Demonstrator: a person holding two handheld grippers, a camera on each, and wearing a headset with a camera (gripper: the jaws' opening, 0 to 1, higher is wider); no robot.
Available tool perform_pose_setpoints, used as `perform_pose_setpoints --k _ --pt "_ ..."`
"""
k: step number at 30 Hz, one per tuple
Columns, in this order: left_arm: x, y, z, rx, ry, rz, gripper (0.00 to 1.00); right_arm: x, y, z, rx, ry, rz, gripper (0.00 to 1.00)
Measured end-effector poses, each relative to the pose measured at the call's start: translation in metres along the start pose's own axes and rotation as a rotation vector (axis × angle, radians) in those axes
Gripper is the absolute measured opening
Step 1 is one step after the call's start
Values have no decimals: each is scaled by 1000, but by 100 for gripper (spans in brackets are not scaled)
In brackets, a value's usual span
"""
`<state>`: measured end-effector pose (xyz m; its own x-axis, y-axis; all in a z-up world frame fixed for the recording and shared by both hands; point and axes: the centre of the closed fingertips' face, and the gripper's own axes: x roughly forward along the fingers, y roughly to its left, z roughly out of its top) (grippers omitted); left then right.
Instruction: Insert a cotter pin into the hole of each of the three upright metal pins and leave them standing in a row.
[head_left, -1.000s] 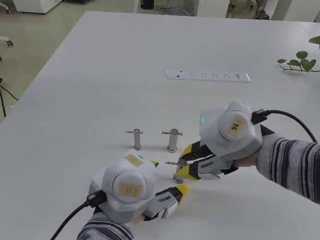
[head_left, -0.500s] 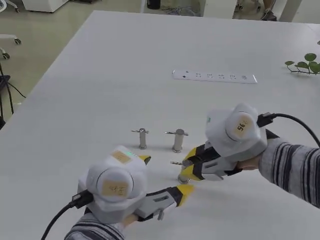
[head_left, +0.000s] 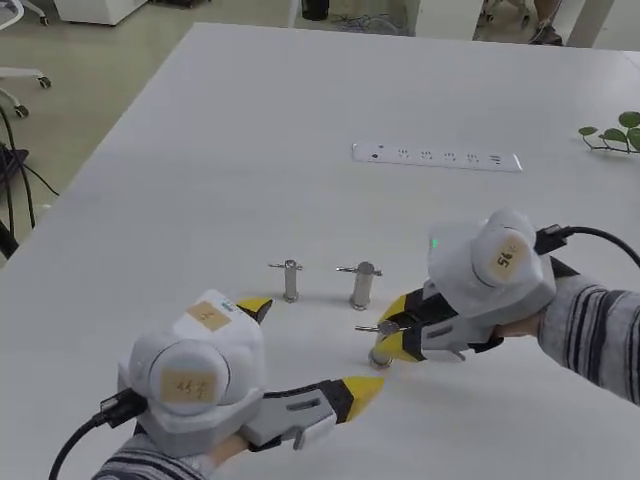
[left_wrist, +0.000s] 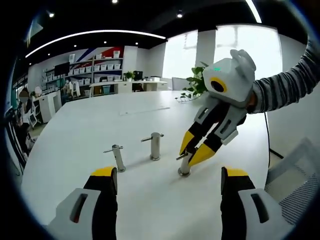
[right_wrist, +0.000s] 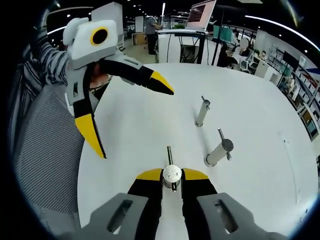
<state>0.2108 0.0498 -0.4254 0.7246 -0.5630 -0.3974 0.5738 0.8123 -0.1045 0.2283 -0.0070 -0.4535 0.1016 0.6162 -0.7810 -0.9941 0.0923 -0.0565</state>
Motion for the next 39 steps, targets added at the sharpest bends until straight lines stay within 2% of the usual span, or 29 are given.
perform_pose_setpoints --k 3,9,15,25,27,39 --pt "-2 3 -1 2 16 8 86 -4 -7 -3 7 8 -4 8" --pt "-6 7 4 14 21 15 89 -11 -19 -11 18 28 -14 9" --pt "-9 13 8 -6 6 28 92 -17 -30 -16 22 41 -27 9" --pt "-11 20 6 -7 14 36 97 -22 -49 -22 16 59 -32 9" --pt "-11 21 6 -6 14 40 99 -24 -60 -26 17 56 -33 9" --pt "-13 29 5 -13 22 57 99 -26 -66 -33 11 80 -24 9"
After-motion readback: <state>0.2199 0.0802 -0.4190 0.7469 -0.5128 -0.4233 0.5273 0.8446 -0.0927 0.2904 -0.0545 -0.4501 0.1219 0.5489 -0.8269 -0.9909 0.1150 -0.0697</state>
